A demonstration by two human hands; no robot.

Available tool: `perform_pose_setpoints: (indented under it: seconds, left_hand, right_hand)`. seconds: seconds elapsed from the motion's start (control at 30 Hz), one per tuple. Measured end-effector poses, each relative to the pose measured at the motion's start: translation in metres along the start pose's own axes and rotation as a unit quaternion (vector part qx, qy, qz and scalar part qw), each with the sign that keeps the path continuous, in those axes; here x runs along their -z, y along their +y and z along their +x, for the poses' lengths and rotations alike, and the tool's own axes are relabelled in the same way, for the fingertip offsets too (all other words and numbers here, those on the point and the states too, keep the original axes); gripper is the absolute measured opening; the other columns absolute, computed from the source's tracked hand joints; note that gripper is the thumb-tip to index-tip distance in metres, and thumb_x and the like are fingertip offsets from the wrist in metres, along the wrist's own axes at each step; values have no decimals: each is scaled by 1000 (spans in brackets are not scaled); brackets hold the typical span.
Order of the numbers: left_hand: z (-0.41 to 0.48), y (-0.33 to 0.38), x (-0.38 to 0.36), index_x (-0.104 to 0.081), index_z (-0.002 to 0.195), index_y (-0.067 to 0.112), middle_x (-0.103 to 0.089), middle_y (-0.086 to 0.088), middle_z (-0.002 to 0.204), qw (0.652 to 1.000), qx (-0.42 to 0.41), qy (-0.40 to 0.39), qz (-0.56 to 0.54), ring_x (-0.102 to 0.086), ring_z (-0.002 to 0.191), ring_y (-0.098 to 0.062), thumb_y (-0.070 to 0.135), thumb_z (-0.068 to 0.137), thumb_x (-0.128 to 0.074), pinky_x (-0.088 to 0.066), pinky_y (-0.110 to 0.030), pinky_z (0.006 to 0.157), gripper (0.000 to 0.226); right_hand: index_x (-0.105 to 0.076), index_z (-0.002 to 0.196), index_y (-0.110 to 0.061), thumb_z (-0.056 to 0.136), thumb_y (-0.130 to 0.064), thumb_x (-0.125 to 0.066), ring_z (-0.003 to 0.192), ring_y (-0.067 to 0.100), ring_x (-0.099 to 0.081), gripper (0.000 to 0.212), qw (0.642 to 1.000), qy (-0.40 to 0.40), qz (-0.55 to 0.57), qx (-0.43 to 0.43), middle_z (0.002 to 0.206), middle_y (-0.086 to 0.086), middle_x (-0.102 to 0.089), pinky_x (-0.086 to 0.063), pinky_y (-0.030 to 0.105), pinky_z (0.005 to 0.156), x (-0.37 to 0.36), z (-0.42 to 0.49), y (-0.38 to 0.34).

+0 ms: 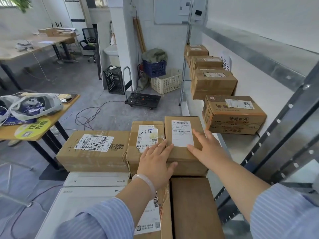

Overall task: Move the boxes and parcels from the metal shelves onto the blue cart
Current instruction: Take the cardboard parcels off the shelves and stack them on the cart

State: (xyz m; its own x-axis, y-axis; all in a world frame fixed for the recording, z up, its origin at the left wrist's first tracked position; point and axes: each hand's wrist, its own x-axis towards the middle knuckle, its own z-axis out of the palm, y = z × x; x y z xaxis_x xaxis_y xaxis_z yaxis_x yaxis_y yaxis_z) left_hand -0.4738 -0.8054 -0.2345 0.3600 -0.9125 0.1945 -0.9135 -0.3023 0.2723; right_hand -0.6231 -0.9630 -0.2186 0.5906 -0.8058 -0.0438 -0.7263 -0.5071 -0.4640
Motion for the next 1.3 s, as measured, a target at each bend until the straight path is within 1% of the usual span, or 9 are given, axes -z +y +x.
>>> perform_pose_setpoints:
  seconds: [0.13,0.27,0.53,0.73,0.8,0.97,1.07,1.2,1.3]
  left_hand:
    - [4,-2,3,-12,149,43,-9,11,160,1000,26,-5,15,-4,146,-17,63,92,-30,2,-45,117,64]
    - [8,-5,3,-7,148,47,-4,13,161,997,49,-62,14,1,147,-19,68,90,-23,4,-51,116,64]
    - [9,-5,2,-2,148,48,-9,11,160,996,40,-81,29,2,147,-22,71,88,-21,5,-54,115,67]
    - [7,0,8,-3,148,47,-5,6,161,998,9,-59,34,2,147,-21,69,88,-27,4,-54,115,68]
    - [4,6,12,-3,148,46,-5,5,161,998,-22,-45,39,5,146,-21,68,88,-30,5,-54,115,69]
    - [-6,29,20,-2,148,46,1,6,161,990,-133,-25,39,9,146,-22,69,86,-31,10,-52,114,71]
    - [-18,49,20,-2,148,46,-1,6,161,979,-202,-23,30,6,147,-23,69,86,-30,5,-53,116,72]
    - [-45,89,10,1,148,46,-3,5,161,959,-280,-54,3,2,147,-22,69,87,-33,3,-54,116,73]
    - [-78,123,1,4,148,46,1,5,162,929,-358,-92,-12,4,147,-23,70,88,-32,6,-53,114,74]
  right_hand:
    - [-13,150,-46,86,-72,-39,147,15,5,74,997,17,-58,52,162,-9,3,-9,44,118,-5,-15,-6]
    - [-10,150,-45,78,-84,-24,147,17,8,83,987,-4,-130,93,162,-5,-3,0,44,117,-11,-20,-9]
    - [-3,150,-44,78,-82,-38,147,19,11,89,979,-25,-174,102,162,-4,3,1,45,116,-9,-19,-10]
    - [-2,151,-43,79,-79,-43,147,16,10,90,982,29,-157,106,162,-4,4,6,41,117,-8,-48,-12]
    - [0,150,-44,78,-80,-42,147,15,10,91,982,44,-164,87,162,-4,6,6,41,116,-7,-64,-9]
    - [3,151,-42,76,-82,-39,147,18,10,95,982,104,-157,-16,162,-3,6,6,43,117,-9,-114,-6]
    - [-1,152,-41,75,-82,-37,147,17,9,94,978,124,-152,-66,162,-4,4,3,44,118,-16,-157,-5]
    - [-3,151,-42,80,-76,-40,148,16,7,87,970,152,-130,-138,163,-4,1,2,41,118,-18,-229,3]
    - [-2,152,-42,80,-77,-40,148,16,5,89,951,171,-138,-218,163,-5,2,1,41,118,-14,-292,12]
